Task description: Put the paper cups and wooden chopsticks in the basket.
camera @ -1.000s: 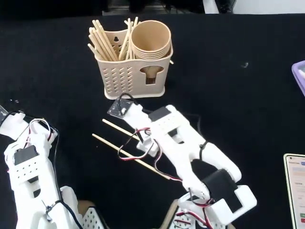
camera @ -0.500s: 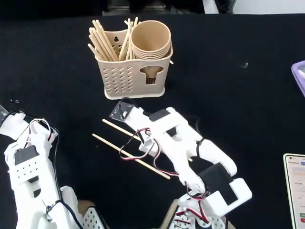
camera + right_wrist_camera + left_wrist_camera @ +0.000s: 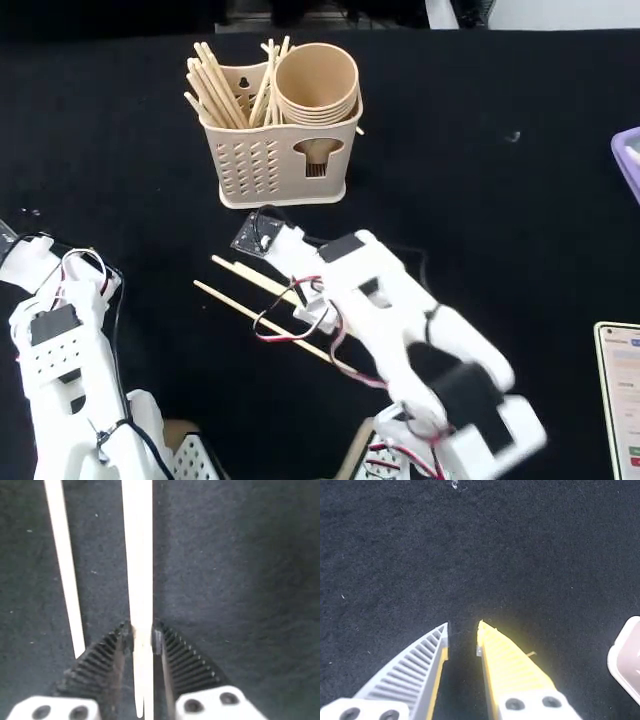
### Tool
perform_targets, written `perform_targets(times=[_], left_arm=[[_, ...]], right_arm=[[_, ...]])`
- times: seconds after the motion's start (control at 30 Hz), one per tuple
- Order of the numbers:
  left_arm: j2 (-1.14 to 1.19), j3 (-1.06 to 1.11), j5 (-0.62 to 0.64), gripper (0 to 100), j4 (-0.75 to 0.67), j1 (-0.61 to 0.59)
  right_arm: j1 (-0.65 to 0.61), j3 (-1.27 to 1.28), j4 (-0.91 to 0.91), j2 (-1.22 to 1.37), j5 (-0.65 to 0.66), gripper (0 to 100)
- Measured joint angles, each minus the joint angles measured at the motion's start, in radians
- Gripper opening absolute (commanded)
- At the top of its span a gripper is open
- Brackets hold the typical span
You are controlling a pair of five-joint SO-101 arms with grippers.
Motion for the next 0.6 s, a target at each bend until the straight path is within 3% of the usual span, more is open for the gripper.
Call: perform_targets(times=[0.33, 0.6], left_arm=[[0.000, 0.000, 0.000, 11, 0.000, 0.000], [0.000, 0.000, 0.000, 11, 0.000, 0.000]], right_arm=[[-0.009, 0.018, 0.002, -0.537, -0.117, 1.1], [-0.180, -0.063, -0.143, -0.792, -0.132, 1.1]])
